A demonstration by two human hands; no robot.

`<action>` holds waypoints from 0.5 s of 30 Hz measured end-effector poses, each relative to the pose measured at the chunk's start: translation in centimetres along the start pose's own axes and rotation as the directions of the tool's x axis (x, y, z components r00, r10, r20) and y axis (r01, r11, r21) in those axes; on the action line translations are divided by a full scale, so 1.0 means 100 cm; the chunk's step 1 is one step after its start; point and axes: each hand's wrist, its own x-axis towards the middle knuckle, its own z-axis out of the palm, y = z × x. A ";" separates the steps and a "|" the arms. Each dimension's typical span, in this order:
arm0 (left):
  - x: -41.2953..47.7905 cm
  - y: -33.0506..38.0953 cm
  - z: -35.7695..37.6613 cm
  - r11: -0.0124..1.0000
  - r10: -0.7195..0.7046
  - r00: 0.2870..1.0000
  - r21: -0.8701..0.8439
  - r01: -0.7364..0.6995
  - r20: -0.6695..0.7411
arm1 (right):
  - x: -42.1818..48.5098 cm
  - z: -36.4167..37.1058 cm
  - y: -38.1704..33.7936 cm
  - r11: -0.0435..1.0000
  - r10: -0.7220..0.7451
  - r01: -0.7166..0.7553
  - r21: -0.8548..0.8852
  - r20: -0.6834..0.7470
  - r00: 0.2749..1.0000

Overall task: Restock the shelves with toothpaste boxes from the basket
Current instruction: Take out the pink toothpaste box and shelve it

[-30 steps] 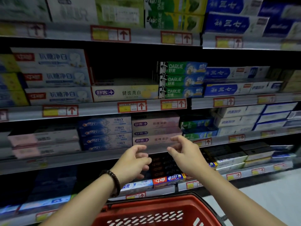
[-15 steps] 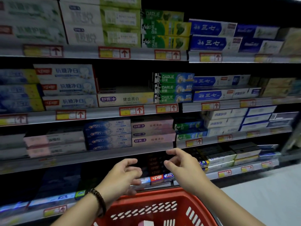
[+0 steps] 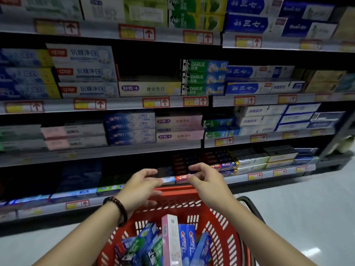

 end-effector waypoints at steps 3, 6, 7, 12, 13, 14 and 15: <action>-0.002 -0.013 0.002 0.999 -0.044 0.999 0.000 0.044 -0.011 | -0.008 0.008 0.010 1.000 0.029 -0.029 -0.004 0.030 0.999; -0.001 -0.027 0.003 0.996 -0.087 0.996 0.007 0.087 -0.014 | -0.013 0.017 0.022 0.998 0.060 -0.060 0.005 0.053 0.997; -0.001 -0.031 0.003 0.995 -0.097 0.995 0.010 0.097 -0.018 | -0.013 0.021 0.028 0.997 0.072 -0.073 0.007 0.061 0.996; 0.000 -0.052 0.005 0.989 -0.140 0.990 0.034 0.141 -0.031 | -0.017 0.035 0.049 0.989 0.138 -0.144 0.040 0.121 0.983; 0.000 -0.055 0.006 0.987 -0.150 0.988 0.048 0.152 -0.031 | -0.017 0.038 0.053 0.988 0.146 -0.152 0.038 0.129 0.981; 0.001 -0.058 0.007 0.985 -0.158 0.987 0.057 0.160 -0.033 | -0.017 0.040 0.054 0.987 0.154 -0.159 0.030 0.139 0.978; 0.001 -0.060 0.009 0.984 -0.165 0.986 0.066 0.167 -0.032 | -0.017 0.042 0.056 0.986 0.162 -0.166 0.016 0.153 0.975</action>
